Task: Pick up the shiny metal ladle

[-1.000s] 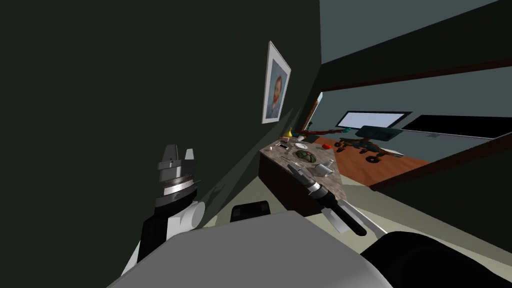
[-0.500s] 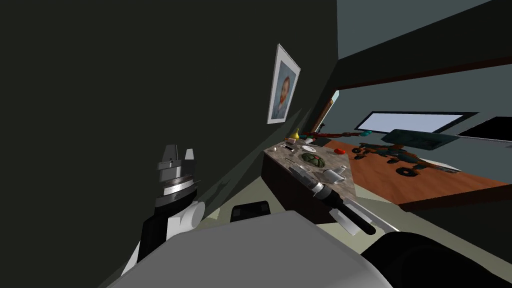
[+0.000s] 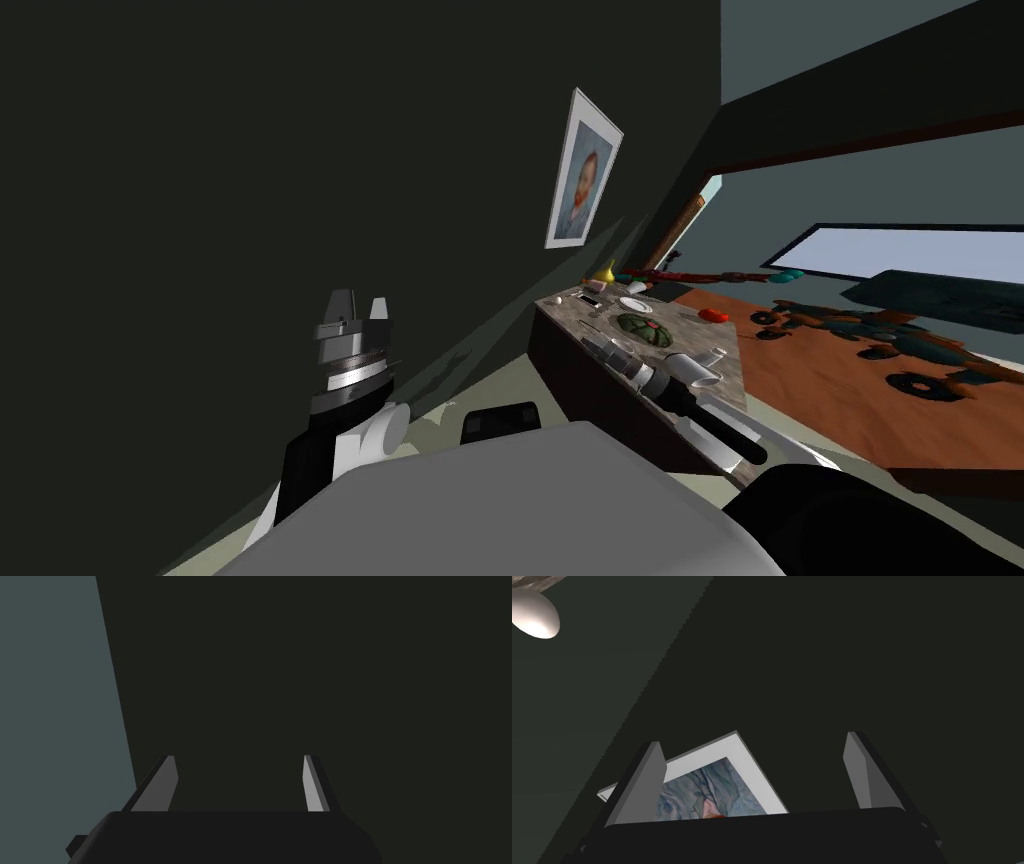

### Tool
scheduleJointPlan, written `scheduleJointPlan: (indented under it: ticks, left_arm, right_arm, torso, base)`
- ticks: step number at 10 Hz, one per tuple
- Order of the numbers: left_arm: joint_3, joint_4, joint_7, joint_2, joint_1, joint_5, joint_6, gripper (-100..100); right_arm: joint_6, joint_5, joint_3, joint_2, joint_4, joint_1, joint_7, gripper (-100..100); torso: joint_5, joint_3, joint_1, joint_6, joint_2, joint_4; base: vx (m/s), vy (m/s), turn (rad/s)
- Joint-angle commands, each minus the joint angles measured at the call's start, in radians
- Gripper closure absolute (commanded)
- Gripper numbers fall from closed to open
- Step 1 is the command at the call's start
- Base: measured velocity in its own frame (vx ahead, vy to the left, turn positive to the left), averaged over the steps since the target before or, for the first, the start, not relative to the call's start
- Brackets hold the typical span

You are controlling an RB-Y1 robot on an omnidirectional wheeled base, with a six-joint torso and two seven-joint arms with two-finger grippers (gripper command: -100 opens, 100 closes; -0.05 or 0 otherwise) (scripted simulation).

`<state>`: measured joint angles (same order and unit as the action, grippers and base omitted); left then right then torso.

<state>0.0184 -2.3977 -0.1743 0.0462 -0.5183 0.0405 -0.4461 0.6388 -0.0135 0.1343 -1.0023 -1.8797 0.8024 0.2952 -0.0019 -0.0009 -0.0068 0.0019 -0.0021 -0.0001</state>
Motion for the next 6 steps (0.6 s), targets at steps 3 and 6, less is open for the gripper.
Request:
scheduleJointPlan:
  ticks: [3, 6]
  left_arm:
    - [0.000, 0.000, 0.000, 0.000, 0.000, 0.000, 0.000, 0]
    - [0.000, 0.000, 0.000, 0.000, 0.000, 0.000, 0.000, 0]
  right_arm:
    - [0.002, -0.038, -0.019, -0.108, 0.071, 0.019, -0.002, -100]
    - [0.002, -0.059, -0.032, -0.202, 0.104, 0.029, -0.006, -100]
  torso:
    - [0.000, 0.000, -0.001, 0.000, 0.000, 0.000]
    - [0.000, 0.000, -0.002, -0.001, 0.001, 0.000]
  base:
    - [-0.032, -0.046, 0.316]
    - [-0.041, -0.060, 0.184]
